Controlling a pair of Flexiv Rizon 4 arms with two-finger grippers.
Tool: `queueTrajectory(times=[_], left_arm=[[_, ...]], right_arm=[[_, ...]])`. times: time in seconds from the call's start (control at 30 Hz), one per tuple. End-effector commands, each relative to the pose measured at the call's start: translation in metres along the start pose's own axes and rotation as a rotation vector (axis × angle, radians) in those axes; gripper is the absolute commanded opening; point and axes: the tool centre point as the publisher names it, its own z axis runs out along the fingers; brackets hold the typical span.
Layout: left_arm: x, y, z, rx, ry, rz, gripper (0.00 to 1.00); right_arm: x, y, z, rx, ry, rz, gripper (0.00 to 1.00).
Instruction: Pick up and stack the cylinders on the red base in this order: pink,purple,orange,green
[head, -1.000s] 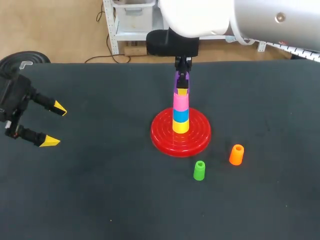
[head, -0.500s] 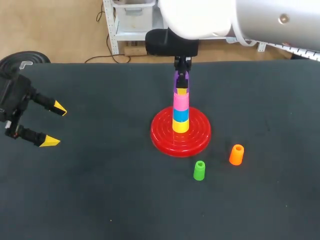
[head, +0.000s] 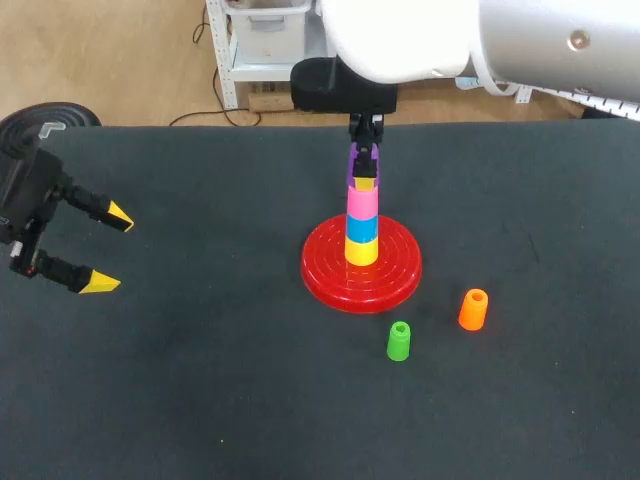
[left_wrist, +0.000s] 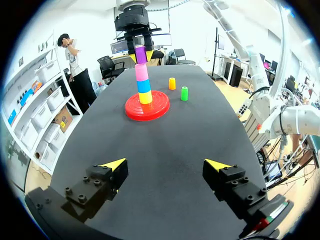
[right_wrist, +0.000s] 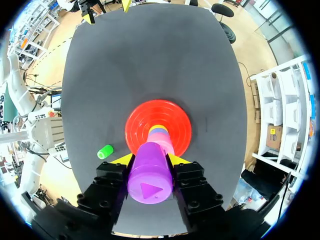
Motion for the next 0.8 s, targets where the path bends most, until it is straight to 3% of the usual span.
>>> queueTrajectory(times=[0.03, 0.8], left_arm=[[0.0012, -0.0005, 0.0003, -0.003, -0.003, 0.003, 1.00], [0.0012, -0.0005, 0.0003, -0.003, -0.003, 0.003, 1.00]], right_arm=[[0.0013, -0.0004, 0.0032, -0.002, -0.002, 0.002, 0.00], [0.0015, -0.0039, 0.0074, -0.002, -0.009, 0.001, 0.00]])
